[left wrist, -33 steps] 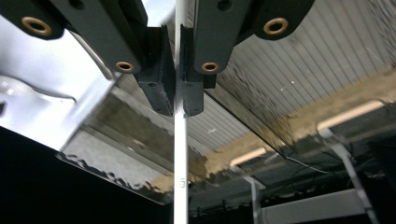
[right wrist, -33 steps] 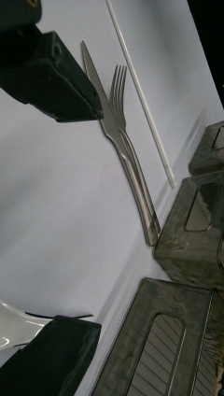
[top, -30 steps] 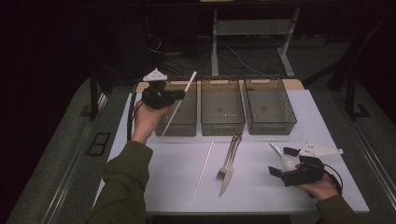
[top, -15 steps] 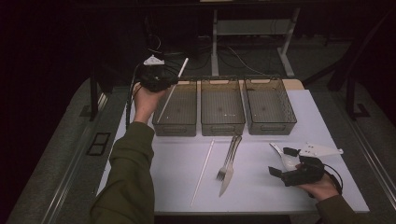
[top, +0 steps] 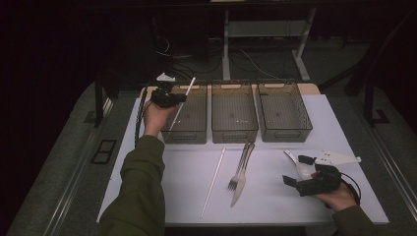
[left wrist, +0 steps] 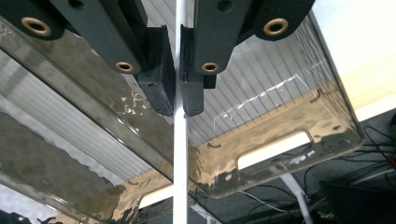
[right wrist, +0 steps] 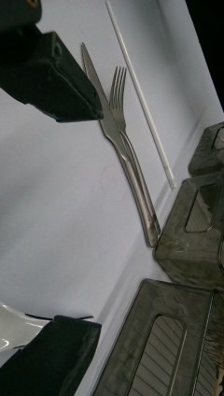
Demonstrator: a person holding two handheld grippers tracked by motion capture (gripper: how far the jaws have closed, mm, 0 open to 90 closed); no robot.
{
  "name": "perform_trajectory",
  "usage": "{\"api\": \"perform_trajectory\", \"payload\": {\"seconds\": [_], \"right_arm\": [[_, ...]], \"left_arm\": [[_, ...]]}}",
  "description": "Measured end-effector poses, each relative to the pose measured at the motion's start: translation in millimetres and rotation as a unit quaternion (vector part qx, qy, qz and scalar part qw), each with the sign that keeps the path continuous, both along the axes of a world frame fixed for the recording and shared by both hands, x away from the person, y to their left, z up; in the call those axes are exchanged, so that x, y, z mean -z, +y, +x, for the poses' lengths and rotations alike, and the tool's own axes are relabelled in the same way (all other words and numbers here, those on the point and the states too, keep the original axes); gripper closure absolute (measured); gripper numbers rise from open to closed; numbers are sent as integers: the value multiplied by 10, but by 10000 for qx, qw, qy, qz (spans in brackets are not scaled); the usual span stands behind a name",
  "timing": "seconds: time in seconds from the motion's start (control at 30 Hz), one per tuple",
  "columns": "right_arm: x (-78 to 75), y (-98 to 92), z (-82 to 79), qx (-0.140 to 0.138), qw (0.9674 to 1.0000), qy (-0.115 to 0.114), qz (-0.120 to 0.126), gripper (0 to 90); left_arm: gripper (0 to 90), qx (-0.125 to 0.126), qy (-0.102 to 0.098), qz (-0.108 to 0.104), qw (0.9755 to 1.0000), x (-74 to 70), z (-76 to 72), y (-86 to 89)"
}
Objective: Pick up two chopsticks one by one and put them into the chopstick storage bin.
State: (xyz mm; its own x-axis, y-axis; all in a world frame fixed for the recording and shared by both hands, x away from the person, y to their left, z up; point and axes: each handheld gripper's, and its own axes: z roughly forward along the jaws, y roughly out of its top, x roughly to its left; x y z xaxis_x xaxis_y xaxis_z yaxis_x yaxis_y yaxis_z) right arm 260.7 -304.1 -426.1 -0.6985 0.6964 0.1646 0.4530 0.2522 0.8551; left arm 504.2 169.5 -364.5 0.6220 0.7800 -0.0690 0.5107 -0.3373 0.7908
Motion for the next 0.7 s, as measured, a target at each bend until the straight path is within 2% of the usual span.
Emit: {"api": "perform_trajectory", "payload": {"seconds": [0.23,0.43,0.7], "right_arm": [[1,-2,0,12,10000,3,1,7],[0,-3,-1,8,10000,5,10,7],[-1,-1,-4,3,10000,5,15,7]], "left_arm": [[832,-208,153,-22,9997,83,46,-35],[830,-368,269,56,9989,145,95,-59],[836,-405,255,145,9987,145,98,-73]]}}
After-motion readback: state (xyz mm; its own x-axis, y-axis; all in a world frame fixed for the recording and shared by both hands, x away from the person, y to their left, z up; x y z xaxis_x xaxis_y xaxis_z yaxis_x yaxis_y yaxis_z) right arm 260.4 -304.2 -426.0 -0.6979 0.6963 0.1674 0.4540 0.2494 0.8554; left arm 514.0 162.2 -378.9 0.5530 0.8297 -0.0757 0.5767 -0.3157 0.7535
